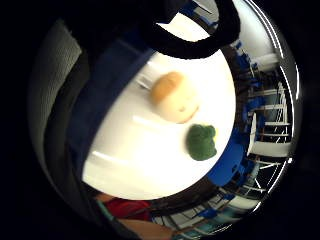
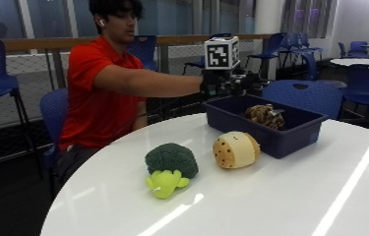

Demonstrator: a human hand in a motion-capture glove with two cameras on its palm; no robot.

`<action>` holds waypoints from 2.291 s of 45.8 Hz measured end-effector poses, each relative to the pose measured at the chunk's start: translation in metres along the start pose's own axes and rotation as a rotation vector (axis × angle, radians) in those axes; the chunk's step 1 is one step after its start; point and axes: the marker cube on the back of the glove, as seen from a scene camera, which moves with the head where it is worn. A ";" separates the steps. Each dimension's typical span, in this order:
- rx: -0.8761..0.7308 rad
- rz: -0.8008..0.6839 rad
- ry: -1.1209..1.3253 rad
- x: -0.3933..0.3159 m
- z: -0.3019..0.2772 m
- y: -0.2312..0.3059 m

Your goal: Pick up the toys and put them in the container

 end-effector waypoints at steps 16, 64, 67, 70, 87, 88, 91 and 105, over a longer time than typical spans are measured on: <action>-0.030 0.328 0.064 0.172 0.032 0.082; -0.157 0.471 0.228 0.261 0.108 0.129; -0.147 0.454 0.226 0.256 0.100 0.127; -0.121 0.451 0.163 0.247 0.085 0.123; 0.034 0.280 0.051 0.130 -0.031 0.047; 0.041 0.265 0.043 0.120 -0.037 0.039; 0.061 0.220 0.013 0.083 -0.053 0.018; 0.125 0.050 0.003 -0.064 -0.088 -0.036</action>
